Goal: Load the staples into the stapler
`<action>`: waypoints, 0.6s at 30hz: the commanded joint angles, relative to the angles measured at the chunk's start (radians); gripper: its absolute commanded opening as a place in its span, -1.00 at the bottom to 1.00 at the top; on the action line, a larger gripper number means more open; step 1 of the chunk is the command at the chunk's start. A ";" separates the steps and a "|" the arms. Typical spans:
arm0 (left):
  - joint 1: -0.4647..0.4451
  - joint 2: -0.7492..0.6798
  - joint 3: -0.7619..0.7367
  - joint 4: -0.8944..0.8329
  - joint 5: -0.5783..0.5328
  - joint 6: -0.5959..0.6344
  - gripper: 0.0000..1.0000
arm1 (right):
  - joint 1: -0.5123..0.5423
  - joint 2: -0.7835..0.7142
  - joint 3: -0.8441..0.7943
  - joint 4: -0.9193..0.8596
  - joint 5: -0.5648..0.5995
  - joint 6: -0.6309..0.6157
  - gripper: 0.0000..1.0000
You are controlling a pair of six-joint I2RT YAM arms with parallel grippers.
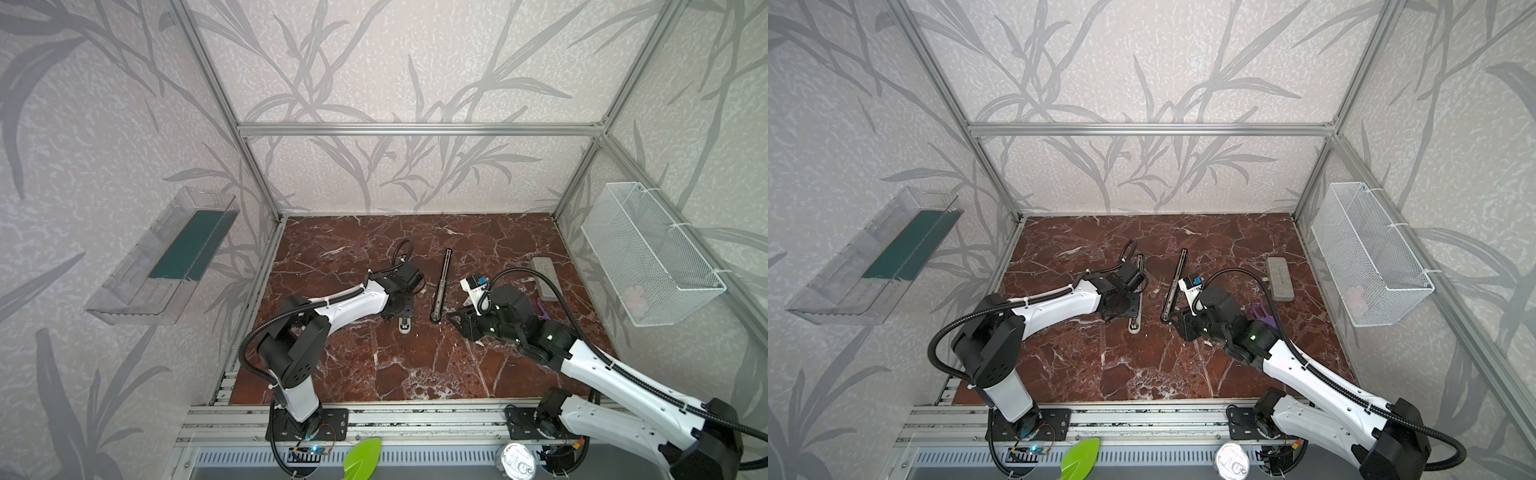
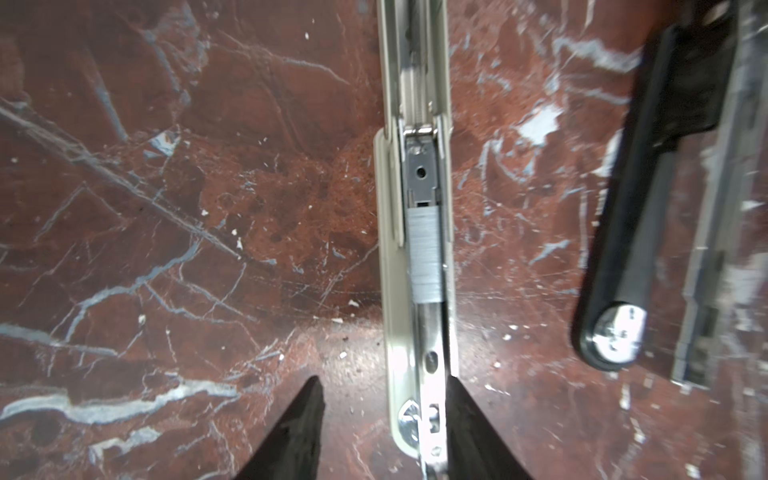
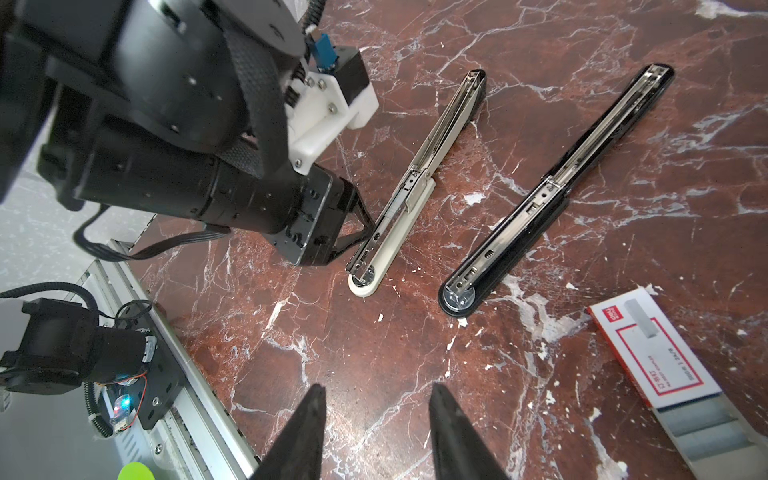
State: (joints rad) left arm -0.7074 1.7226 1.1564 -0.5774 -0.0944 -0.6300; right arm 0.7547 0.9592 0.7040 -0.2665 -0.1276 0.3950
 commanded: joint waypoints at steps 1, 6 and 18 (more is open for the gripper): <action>-0.002 -0.035 0.029 -0.025 0.010 -0.010 0.04 | 0.006 0.002 0.006 0.017 0.021 0.003 -0.14; -0.010 -0.004 0.026 -0.027 0.027 -0.009 0.10 | 0.003 0.027 0.010 0.026 0.029 0.007 -0.08; -0.038 -0.007 -0.098 -0.022 -0.009 -0.042 0.07 | -0.028 0.135 0.043 0.068 -0.001 0.009 -0.01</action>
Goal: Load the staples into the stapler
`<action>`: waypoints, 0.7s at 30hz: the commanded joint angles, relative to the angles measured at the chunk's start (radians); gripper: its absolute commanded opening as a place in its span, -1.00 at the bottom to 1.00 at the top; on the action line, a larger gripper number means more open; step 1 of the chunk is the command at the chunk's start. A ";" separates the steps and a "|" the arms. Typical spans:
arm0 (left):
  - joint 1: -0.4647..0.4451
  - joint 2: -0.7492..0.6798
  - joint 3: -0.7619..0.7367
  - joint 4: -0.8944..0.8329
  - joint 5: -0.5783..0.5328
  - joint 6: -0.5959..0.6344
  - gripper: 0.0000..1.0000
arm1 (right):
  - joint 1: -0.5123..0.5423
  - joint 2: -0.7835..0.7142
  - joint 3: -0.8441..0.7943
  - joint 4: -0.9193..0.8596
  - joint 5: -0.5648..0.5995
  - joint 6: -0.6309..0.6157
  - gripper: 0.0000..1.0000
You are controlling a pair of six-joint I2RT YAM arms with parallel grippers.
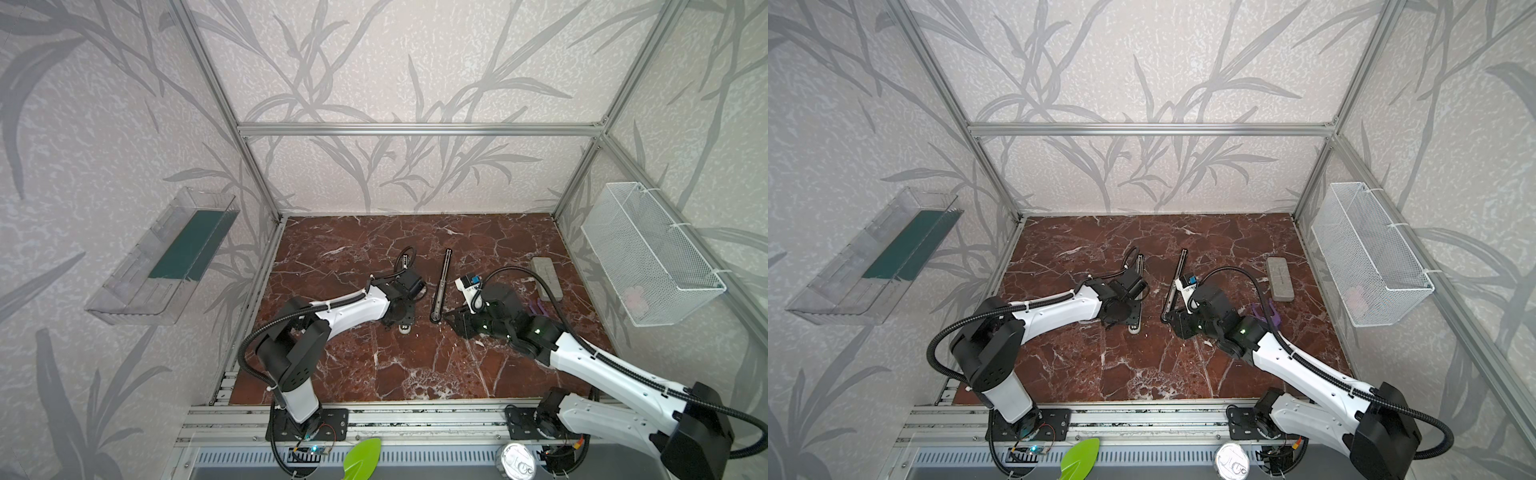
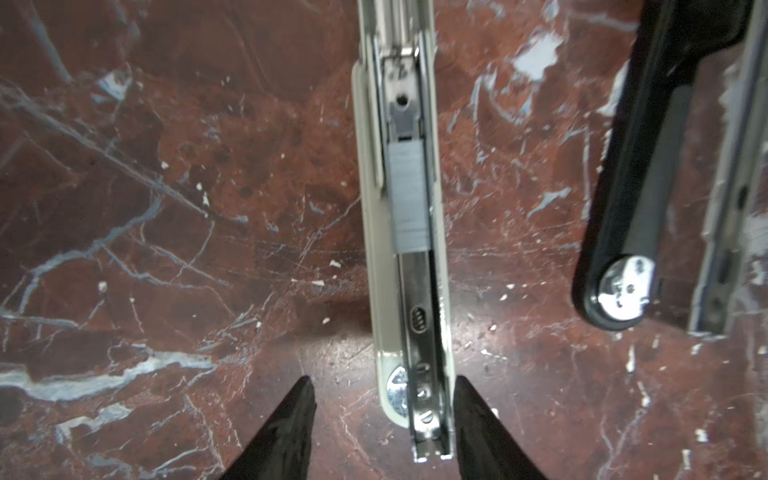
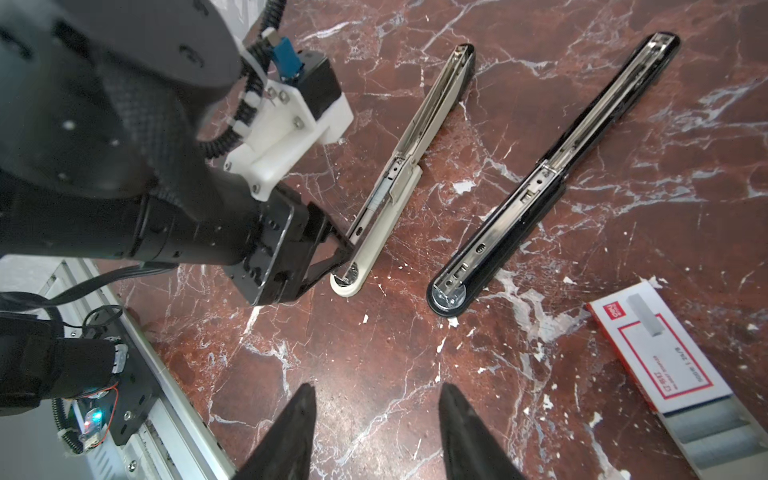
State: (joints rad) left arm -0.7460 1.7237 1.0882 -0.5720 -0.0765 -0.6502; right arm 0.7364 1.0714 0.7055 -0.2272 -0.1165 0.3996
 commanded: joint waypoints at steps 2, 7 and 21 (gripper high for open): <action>0.001 -0.020 -0.054 -0.028 -0.035 -0.028 0.06 | -0.013 0.050 0.061 0.028 -0.017 -0.002 -0.01; 0.012 -0.062 -0.095 -0.063 -0.108 -0.042 0.02 | -0.022 0.112 0.091 0.050 -0.035 -0.007 -0.01; 0.140 -0.193 -0.110 -0.056 -0.139 0.055 0.02 | -0.110 0.343 0.263 -0.029 -0.072 0.020 -0.04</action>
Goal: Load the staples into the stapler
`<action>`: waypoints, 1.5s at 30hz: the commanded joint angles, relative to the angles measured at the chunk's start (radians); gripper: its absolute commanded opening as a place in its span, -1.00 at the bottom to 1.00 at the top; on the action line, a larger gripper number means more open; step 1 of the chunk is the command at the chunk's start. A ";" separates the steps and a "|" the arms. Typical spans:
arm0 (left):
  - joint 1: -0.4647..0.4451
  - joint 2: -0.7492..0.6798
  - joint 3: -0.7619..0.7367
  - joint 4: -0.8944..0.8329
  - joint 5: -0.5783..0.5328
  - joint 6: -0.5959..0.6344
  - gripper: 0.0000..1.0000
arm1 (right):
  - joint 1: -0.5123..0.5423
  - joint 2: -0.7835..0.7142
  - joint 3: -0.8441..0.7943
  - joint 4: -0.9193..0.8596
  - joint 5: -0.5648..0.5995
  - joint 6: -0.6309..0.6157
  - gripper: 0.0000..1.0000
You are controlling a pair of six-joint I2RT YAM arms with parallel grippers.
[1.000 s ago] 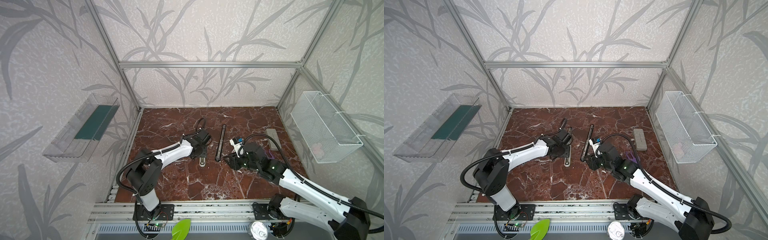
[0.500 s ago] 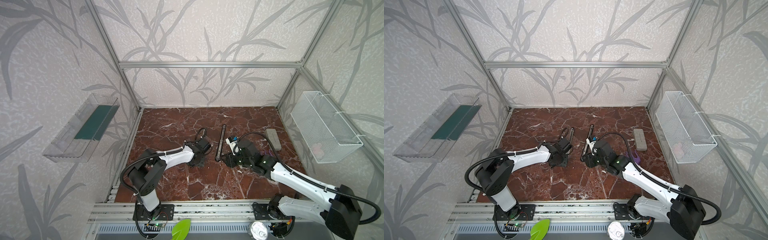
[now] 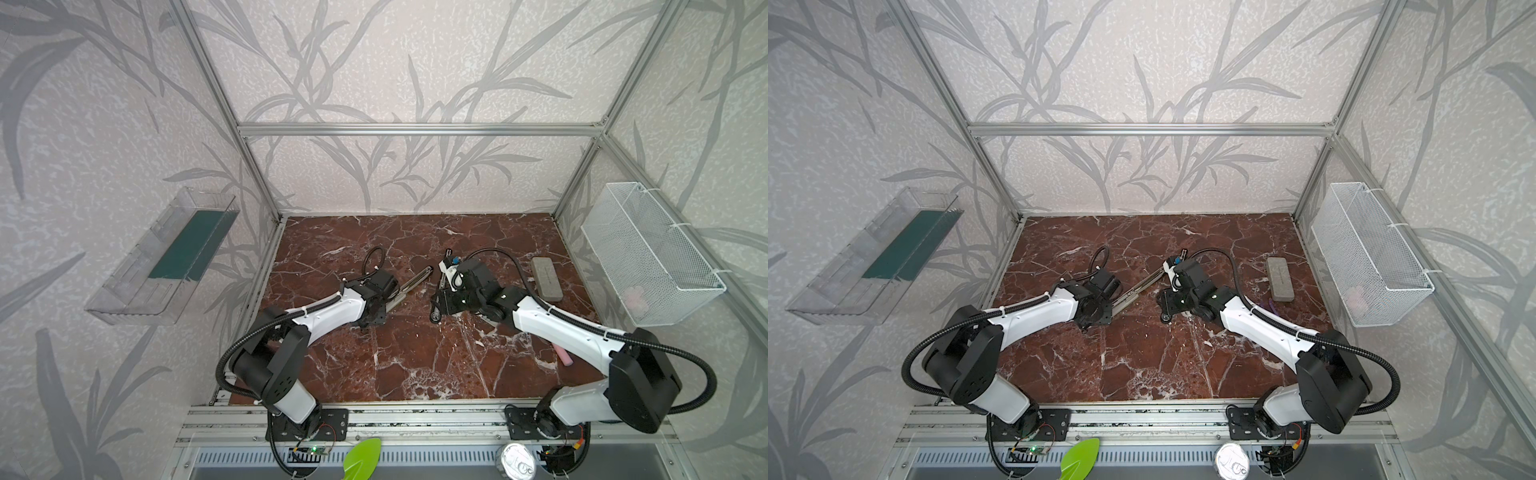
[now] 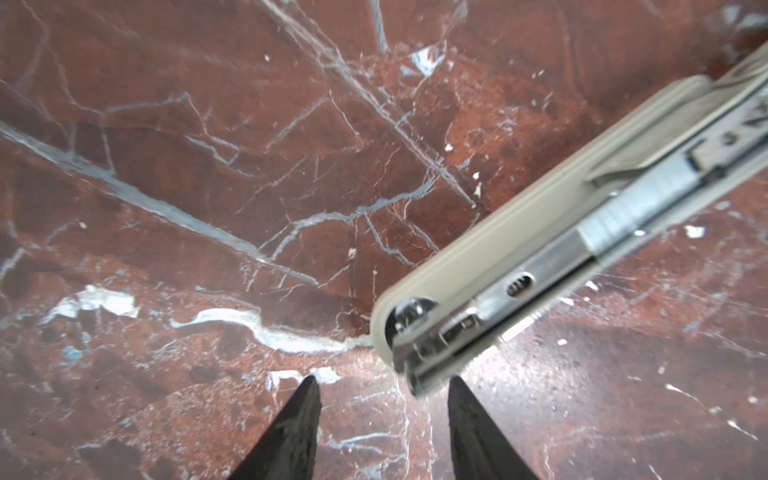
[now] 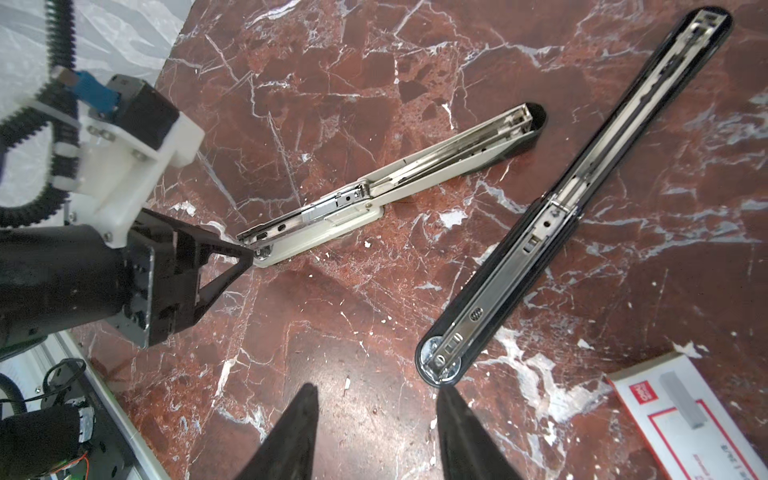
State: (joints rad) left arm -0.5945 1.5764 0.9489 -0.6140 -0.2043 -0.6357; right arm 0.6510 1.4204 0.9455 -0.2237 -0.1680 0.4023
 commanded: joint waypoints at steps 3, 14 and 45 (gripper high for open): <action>-0.011 -0.066 0.060 0.015 0.046 0.093 0.04 | -0.064 -0.025 0.005 -0.022 -0.045 0.033 -0.03; 0.004 0.115 0.319 0.099 0.295 0.298 0.12 | -0.173 0.022 0.010 -0.022 -0.149 0.099 0.00; 0.033 0.622 0.729 0.046 0.344 0.556 -0.04 | -0.233 0.099 0.037 0.037 -0.237 0.133 -0.07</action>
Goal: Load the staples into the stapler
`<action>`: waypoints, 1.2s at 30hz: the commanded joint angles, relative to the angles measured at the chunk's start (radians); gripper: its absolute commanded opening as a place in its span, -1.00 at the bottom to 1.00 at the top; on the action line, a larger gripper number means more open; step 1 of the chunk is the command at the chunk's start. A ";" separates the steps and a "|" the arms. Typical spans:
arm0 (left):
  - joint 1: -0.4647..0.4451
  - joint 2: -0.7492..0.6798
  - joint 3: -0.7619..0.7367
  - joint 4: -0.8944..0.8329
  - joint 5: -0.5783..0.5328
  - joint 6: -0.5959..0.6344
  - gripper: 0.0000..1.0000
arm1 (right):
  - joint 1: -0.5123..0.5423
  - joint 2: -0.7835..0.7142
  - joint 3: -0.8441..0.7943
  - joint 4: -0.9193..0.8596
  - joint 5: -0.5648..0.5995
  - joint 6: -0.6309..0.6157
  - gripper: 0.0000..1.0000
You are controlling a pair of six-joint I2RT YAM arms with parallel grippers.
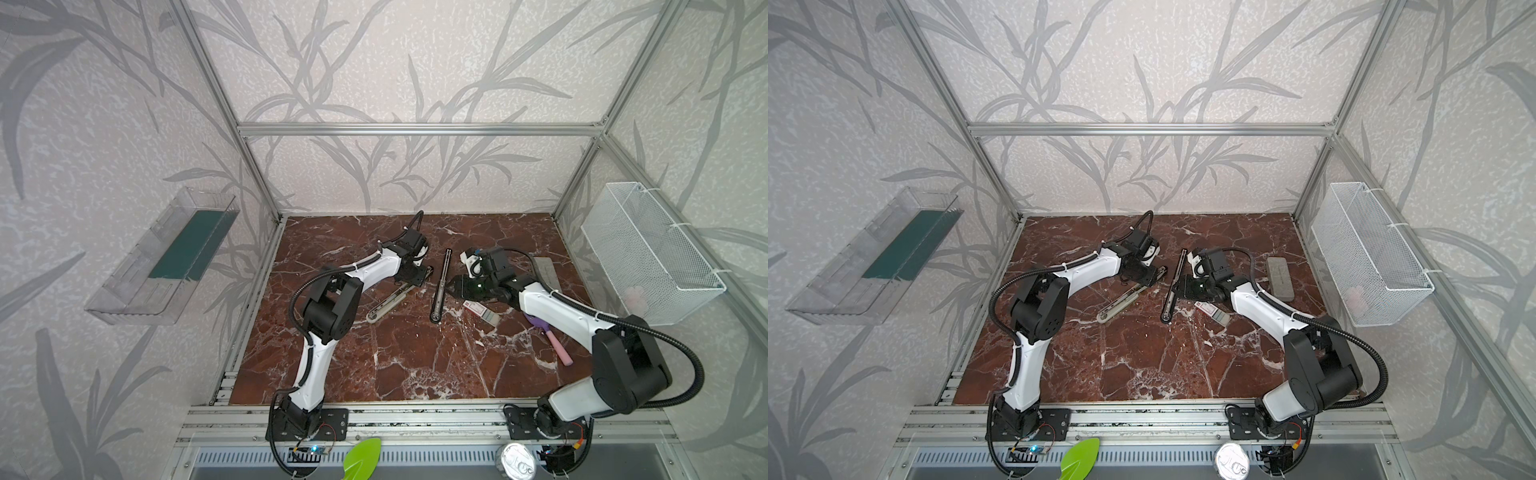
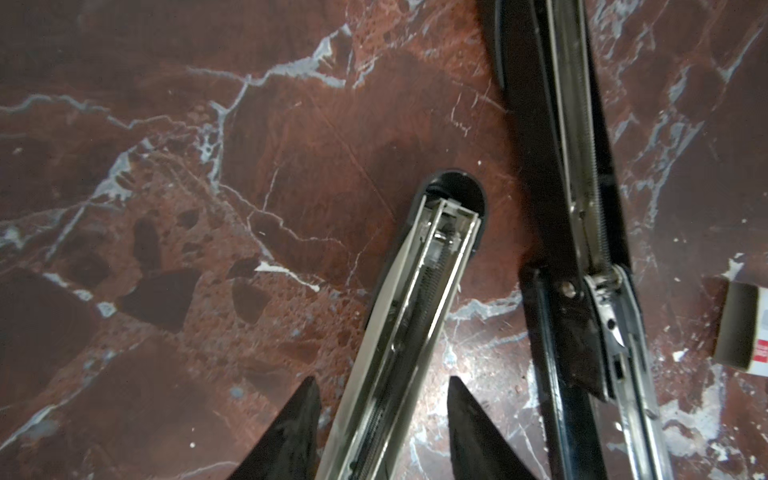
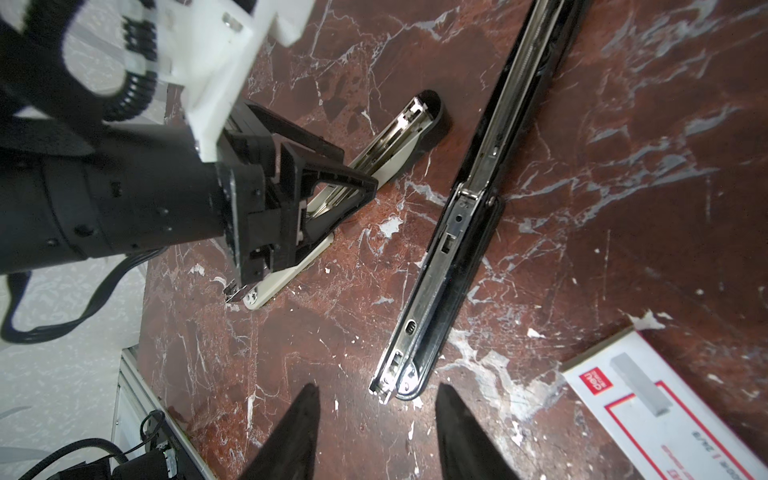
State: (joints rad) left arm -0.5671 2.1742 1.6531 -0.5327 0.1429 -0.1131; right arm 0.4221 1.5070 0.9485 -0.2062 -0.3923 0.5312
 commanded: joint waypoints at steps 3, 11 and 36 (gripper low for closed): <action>0.004 0.027 0.023 -0.032 -0.006 0.033 -0.15 | -0.004 0.020 0.041 0.022 -0.013 0.006 -0.07; 0.004 0.005 -0.005 -0.023 -0.016 0.051 -0.56 | -0.005 0.074 0.075 0.046 -0.014 0.013 -0.09; -0.008 -0.262 -0.249 0.155 -0.019 0.067 -1.00 | -0.051 0.442 0.126 0.699 -0.223 0.342 0.18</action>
State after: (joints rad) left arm -0.5694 1.9533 1.4105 -0.4183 0.1280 -0.0704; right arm 0.3721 1.9213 1.0428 0.3603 -0.5686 0.8200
